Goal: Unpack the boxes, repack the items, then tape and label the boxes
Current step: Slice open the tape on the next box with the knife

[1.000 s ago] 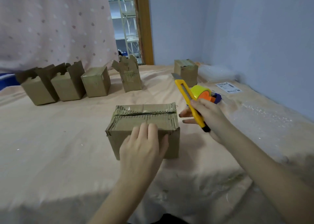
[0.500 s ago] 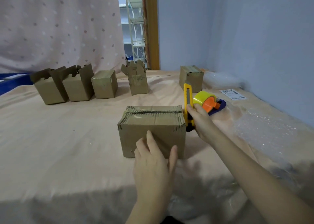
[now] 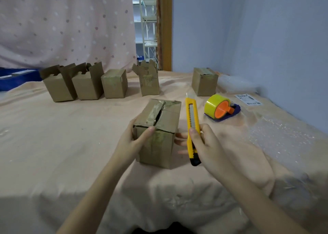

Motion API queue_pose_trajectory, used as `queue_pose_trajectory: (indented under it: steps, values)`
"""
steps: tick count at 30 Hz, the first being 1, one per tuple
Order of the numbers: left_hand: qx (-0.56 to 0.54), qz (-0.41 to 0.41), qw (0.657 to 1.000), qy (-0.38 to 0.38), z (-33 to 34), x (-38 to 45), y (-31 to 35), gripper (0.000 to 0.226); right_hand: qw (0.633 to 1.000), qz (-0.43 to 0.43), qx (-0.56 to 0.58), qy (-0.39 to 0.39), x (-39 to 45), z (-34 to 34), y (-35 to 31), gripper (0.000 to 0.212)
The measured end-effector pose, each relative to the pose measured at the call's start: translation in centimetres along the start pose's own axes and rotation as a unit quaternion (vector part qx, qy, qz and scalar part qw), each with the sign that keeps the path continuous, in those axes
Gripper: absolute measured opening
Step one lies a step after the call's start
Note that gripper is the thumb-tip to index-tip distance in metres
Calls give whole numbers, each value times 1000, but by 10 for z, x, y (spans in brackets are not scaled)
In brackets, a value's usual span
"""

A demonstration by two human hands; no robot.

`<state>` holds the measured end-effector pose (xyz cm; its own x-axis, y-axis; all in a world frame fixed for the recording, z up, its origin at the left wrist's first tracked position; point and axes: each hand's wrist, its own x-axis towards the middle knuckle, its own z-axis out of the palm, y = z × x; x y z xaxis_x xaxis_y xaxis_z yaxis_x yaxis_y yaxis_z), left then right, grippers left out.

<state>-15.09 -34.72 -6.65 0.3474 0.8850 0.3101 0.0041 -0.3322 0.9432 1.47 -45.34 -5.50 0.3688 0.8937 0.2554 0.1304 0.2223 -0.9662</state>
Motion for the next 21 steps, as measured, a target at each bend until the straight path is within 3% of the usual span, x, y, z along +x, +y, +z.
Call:
queue_pose_trajectory:
  steps: [3,6,8,15,21]
  values:
    - [44,-13,999,18,-6,0,5,73,999,4,8,39,21,0,3,9]
    - [138,-22,978,155,8,-23,11,83,994,14,20,103,66,-10,7,15]
    - [182,-33,961,205,28,-50,13,90,992,31,14,124,94,-12,10,17]
    - [221,-35,959,172,78,-65,3,109,995,79,-10,60,141,7,19,26]
    - [177,-12,971,161,55,-43,-8,118,994,33,-48,98,117,-6,11,27]
